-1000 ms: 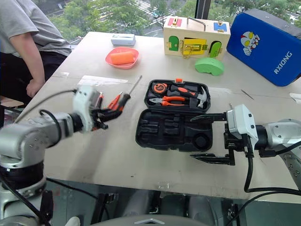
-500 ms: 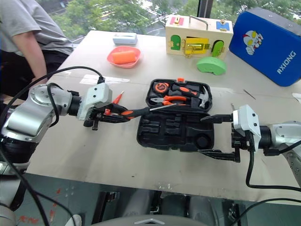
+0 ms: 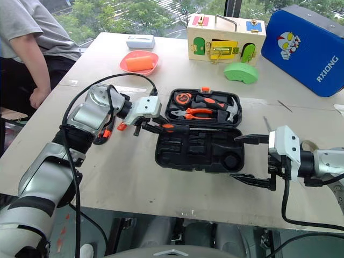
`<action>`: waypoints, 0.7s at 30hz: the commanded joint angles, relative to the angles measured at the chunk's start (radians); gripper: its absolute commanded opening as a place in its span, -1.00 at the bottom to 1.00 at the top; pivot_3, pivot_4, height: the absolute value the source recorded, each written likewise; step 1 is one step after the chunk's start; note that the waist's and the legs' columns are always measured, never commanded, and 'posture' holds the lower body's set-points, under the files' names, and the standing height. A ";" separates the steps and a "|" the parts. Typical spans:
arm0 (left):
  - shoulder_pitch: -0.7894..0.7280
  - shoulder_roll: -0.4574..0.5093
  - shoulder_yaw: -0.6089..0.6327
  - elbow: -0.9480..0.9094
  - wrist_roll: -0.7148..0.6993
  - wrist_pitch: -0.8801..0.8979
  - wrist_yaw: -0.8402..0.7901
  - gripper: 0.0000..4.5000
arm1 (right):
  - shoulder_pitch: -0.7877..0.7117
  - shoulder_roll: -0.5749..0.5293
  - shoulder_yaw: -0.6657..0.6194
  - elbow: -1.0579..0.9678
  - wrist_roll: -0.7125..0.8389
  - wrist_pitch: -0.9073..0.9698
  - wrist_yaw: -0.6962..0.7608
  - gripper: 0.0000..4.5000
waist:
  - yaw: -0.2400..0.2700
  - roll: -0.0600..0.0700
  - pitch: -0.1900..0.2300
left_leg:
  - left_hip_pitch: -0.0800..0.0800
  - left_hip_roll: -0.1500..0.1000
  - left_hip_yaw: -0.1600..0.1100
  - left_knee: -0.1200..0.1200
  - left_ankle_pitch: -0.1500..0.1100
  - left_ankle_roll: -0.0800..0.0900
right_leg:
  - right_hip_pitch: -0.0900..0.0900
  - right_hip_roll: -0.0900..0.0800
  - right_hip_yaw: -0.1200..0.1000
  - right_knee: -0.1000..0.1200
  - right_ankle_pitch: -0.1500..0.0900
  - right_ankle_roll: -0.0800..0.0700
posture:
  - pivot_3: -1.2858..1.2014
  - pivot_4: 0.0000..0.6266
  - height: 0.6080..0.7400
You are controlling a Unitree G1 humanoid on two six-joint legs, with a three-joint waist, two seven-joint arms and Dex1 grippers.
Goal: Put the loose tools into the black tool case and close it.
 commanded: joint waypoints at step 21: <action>0.005 -0.073 0.019 -0.041 0.063 0.002 -0.046 -0.55 | 0.020 0.003 -0.046 -0.054 0.018 -0.001 -0.058 1.00 | -0.001 0.000 0.000 | 0.000 0.000 -0.001 0.002 0.000 0.000 | 0.001 0.000 -0.001 0.001 0.000 0.000 | 0.03 -0.52 0.93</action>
